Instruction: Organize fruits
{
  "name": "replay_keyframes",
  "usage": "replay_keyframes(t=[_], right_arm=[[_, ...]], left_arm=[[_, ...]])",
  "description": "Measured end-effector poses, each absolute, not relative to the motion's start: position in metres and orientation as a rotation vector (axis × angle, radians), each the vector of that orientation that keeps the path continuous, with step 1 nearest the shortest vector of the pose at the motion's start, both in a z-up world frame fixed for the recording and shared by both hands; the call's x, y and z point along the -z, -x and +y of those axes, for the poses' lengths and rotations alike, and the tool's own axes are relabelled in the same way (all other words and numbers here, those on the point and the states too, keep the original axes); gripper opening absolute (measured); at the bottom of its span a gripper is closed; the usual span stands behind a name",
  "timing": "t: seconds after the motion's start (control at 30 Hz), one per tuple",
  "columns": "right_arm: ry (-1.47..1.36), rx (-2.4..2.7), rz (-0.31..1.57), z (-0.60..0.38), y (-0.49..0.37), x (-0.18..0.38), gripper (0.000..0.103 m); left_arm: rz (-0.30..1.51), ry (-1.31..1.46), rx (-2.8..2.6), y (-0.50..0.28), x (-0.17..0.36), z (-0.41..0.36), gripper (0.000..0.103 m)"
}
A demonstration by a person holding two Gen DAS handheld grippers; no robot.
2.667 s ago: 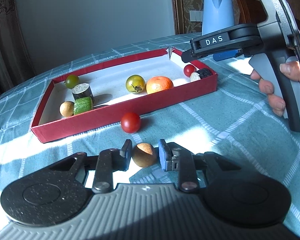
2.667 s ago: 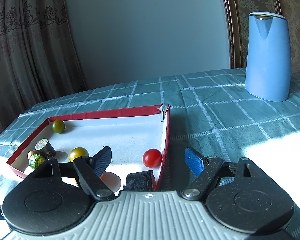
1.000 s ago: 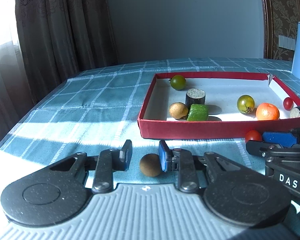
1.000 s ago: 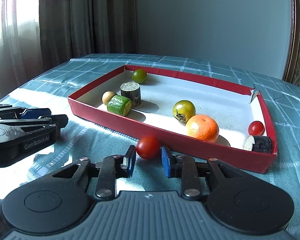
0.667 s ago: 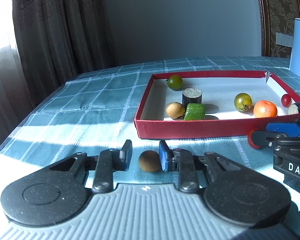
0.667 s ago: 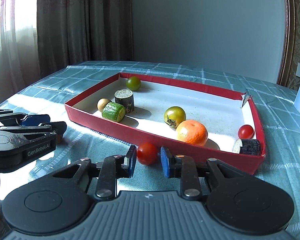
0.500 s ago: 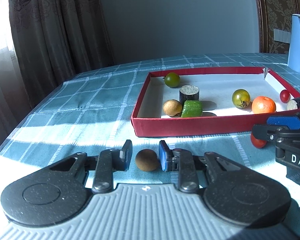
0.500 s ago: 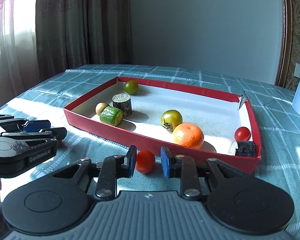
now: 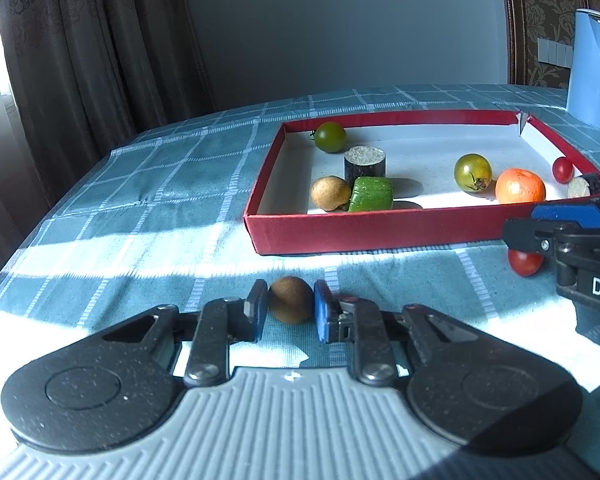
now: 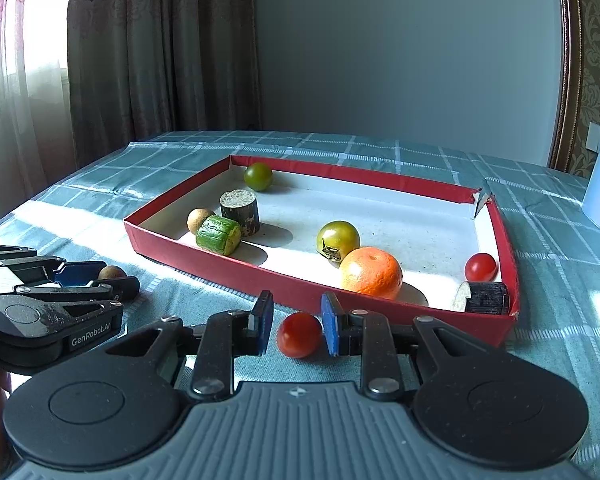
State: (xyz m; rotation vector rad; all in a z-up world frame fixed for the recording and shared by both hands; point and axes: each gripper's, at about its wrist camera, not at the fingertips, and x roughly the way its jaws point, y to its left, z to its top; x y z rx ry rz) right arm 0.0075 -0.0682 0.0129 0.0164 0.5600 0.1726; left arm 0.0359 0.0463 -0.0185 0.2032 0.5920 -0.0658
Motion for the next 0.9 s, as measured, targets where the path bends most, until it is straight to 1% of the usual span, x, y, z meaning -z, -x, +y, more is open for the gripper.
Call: replay_keyframes(t=[0.13, 0.27, 0.37, 0.6, 0.9], right_arm=[[-0.017, -0.167, 0.555, -0.071, -0.007, -0.014, 0.026], [-0.017, -0.168, 0.549, -0.074, -0.005, -0.015, 0.026], [-0.011, -0.162, 0.537, -0.075, -0.003, -0.017, 0.026], [-0.027, -0.138, 0.497, -0.092, 0.007, -0.022, 0.026], [-0.036, -0.101, 0.456, -0.116, 0.023, -0.024, 0.026]], left_arm=[[0.562, -0.207, 0.081, -0.031, 0.016, 0.045, 0.022], [0.519, -0.156, 0.072, -0.027, 0.008, 0.052, 0.022], [0.528, -0.126, 0.077, -0.028, 0.006, 0.056, 0.022], [0.512, -0.186, 0.090, -0.023, 0.008, 0.046, 0.022], [0.505, -0.182, 0.083, -0.023, 0.008, 0.047, 0.022]])
